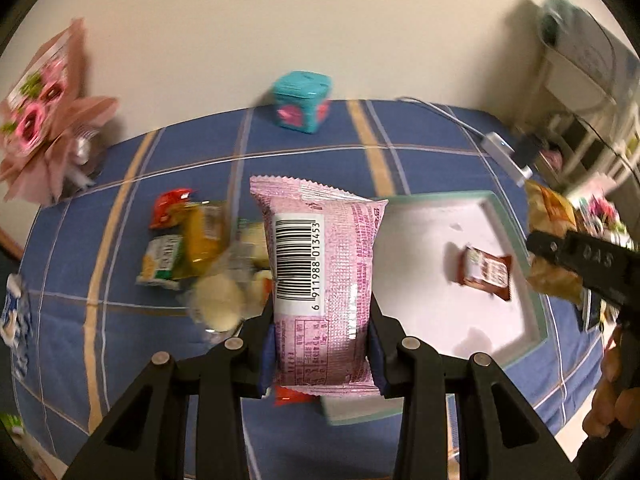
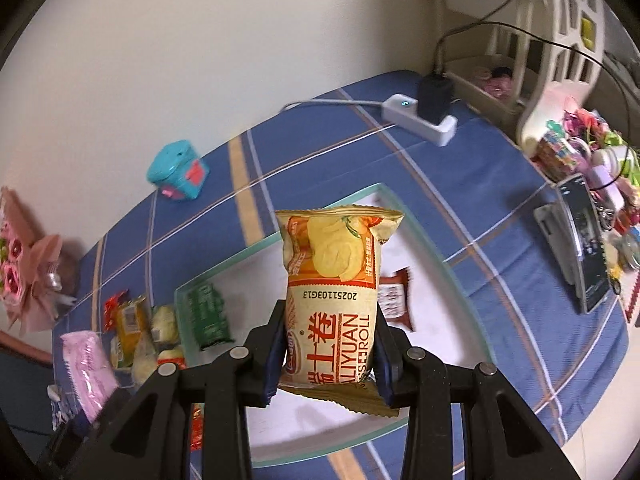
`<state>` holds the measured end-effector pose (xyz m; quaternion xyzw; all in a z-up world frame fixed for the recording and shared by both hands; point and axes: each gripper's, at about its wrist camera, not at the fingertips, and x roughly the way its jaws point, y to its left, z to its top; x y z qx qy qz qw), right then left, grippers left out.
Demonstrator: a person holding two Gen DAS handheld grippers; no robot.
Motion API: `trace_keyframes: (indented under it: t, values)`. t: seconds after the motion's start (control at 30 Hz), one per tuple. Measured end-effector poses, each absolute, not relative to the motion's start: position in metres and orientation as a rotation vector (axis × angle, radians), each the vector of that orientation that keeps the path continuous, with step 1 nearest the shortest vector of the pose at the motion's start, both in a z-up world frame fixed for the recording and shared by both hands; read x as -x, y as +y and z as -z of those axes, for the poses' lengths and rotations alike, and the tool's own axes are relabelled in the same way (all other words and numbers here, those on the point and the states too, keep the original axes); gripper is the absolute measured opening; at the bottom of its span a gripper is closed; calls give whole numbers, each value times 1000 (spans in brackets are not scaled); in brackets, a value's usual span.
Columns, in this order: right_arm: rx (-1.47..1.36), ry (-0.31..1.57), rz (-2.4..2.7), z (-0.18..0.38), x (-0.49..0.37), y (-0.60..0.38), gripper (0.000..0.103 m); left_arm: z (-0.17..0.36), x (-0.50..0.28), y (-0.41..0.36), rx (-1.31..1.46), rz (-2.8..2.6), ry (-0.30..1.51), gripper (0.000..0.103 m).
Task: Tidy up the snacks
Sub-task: 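Carry both packs into the white tray and open both tools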
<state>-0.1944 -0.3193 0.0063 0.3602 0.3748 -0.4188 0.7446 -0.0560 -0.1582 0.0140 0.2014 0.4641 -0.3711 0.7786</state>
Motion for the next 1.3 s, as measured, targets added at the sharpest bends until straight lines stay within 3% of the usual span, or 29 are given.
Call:
trace_keyframes:
  t: [0.3, 0.7, 0.77, 0.8, 0.83, 1.03, 1.17, 1.3]
  values:
    - [-782, 829, 888, 0, 188, -320, 40, 11, 71, -183, -513, 832, 1046, 40]
    - [-792, 1008, 829, 60, 148, -314, 40, 71, 59, -195, -549, 778, 1200, 42]
    - [-781, 1005, 859, 55, 149, -314, 50, 65, 59, -195, -556, 775, 1189, 62]
    - [-771, 992, 871, 51, 150, -314, 63, 59, 59, -194, -549, 783, 1169, 66]
    - [-762, 971, 878, 44, 152, -313, 68, 54, 58, -193, -544, 787, 1163, 67]
    - [-737, 911, 893, 15, 160, -312, 71, 25, 51, -183, -496, 779, 1125, 74]
    - [-696, 878, 908, -5, 162, -306, 82, 11, 33, -165, -445, 739, 1111, 77]
    - [-663, 879, 888, -12, 156, -295, 83, 5, 3, -137, -434, 606, 1084, 78]
